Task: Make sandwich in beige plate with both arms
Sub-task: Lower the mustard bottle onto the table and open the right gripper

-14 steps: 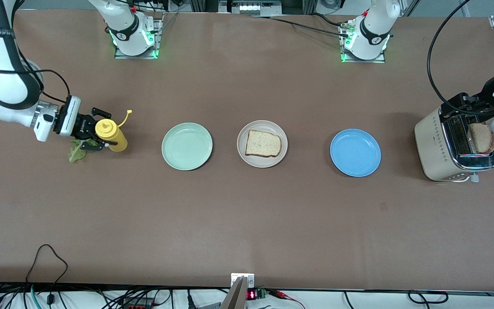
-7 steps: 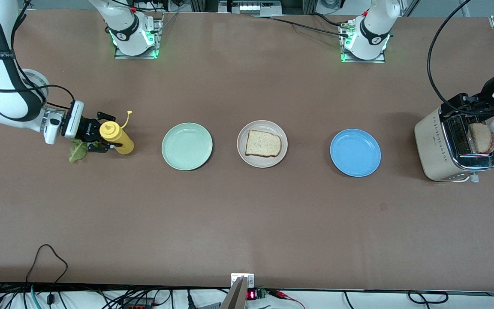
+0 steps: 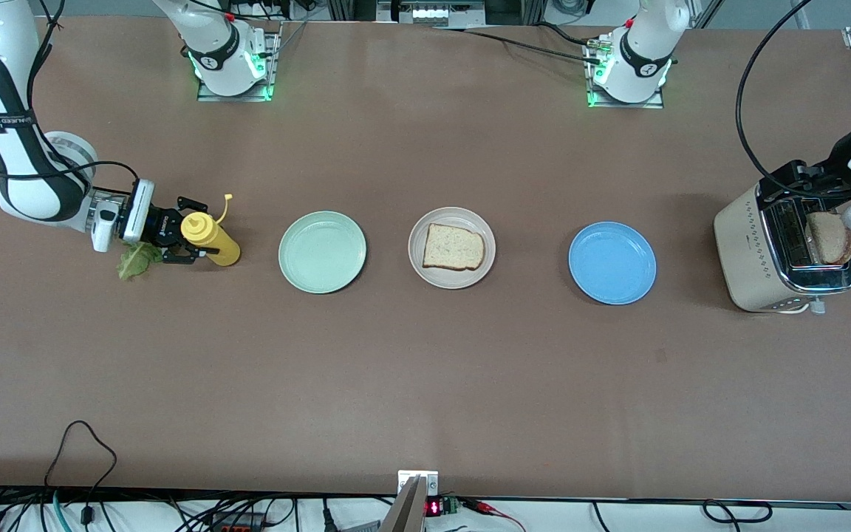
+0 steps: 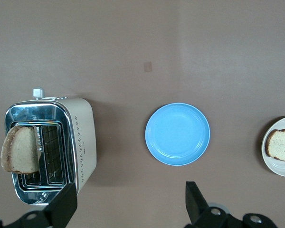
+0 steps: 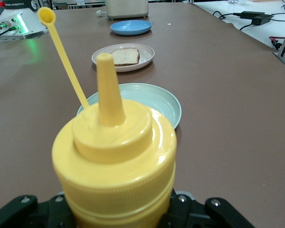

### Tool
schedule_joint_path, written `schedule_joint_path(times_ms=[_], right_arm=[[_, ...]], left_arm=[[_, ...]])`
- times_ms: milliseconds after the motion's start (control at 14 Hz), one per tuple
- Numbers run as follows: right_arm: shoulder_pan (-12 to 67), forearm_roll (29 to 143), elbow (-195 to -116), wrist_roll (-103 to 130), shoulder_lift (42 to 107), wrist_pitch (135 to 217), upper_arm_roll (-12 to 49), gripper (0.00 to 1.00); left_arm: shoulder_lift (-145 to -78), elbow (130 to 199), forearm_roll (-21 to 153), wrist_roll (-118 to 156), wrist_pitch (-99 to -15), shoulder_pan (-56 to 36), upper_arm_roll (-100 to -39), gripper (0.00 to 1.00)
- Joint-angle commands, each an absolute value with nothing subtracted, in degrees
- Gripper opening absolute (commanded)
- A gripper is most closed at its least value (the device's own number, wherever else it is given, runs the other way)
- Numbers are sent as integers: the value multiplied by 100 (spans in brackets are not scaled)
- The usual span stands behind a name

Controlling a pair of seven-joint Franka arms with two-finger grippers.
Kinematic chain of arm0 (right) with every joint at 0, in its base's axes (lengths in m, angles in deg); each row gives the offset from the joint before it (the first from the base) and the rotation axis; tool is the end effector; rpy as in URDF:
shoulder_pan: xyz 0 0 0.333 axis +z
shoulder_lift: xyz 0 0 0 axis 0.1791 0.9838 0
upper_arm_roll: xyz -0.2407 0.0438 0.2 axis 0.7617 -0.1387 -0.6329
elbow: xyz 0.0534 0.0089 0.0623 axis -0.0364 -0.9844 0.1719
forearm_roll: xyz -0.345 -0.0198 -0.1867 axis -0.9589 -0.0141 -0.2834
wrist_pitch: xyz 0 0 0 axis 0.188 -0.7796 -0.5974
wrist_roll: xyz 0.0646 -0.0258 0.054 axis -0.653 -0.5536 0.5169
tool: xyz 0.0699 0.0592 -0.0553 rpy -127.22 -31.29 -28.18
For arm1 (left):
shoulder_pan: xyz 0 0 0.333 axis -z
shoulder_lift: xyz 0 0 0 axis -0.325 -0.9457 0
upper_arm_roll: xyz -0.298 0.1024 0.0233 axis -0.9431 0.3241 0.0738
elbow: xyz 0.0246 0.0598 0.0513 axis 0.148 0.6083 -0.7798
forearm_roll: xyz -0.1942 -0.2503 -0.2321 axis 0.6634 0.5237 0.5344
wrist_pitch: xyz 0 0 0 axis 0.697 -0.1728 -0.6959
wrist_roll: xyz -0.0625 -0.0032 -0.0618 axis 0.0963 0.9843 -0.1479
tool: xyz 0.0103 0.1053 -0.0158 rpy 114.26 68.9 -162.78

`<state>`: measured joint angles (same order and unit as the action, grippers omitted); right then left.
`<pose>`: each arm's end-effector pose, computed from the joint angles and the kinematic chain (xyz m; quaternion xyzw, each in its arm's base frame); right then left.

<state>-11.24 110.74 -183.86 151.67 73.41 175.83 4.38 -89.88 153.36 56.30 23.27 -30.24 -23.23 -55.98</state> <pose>0.5015 -0.0598 0.1851 -0.6508 -0.5862 -0.3425 0.3398 0.5760 0.0006 0.6011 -0.9997 -0.0155 0.0161 0.0059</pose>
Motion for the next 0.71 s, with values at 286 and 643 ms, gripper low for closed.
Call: schedule_joint_path(times_ms=[286,643], right_arm=[[-1341,11346,-18317,15341,7596,17456,351,16],[-1377,11389,-18308,15341,7675,17491,351,44]], left_arm=[[-8832,15503,5691,2323,-3072,-2336,-5566,100],[-8867,15503,6015,2323,-3072,-2554,-5522,100]])
